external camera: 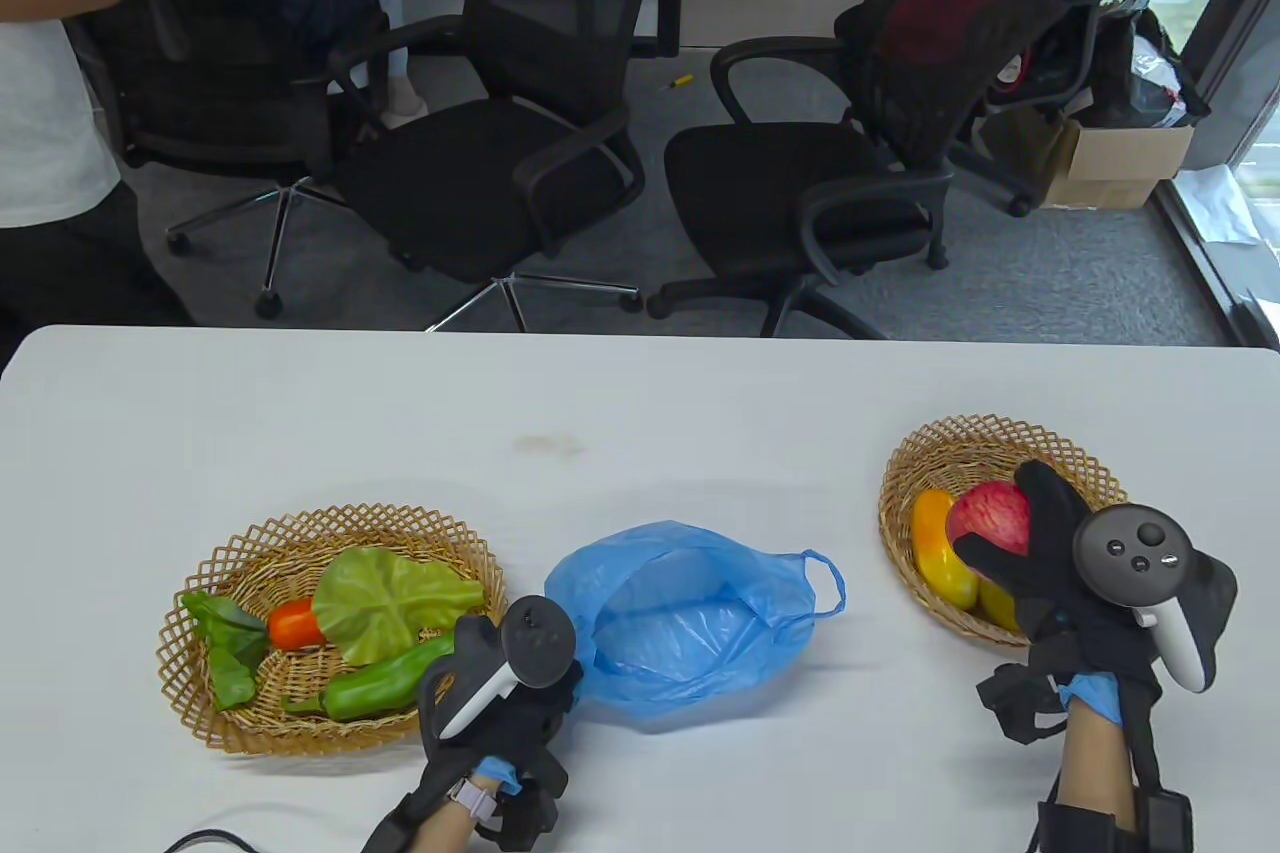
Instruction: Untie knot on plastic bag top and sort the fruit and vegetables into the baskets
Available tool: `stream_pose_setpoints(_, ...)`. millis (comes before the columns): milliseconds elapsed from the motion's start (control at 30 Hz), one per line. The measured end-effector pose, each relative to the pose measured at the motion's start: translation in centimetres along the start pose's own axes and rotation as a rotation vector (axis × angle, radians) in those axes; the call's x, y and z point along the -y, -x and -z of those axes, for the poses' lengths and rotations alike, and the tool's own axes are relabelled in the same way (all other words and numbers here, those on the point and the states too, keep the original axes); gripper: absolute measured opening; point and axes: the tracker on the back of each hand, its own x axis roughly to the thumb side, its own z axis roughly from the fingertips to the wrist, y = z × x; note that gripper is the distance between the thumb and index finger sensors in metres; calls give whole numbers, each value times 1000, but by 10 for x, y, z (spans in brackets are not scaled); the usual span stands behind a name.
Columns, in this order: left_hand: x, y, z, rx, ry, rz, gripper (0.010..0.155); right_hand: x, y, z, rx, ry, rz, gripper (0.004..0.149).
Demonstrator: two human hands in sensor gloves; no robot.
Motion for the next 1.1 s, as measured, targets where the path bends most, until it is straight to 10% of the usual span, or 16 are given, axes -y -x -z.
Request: stream_pose_setpoints(1100, -2, -5, -2, 22, -15, -6, 57, -76, 42, 45, -300, 70, -151, 86)
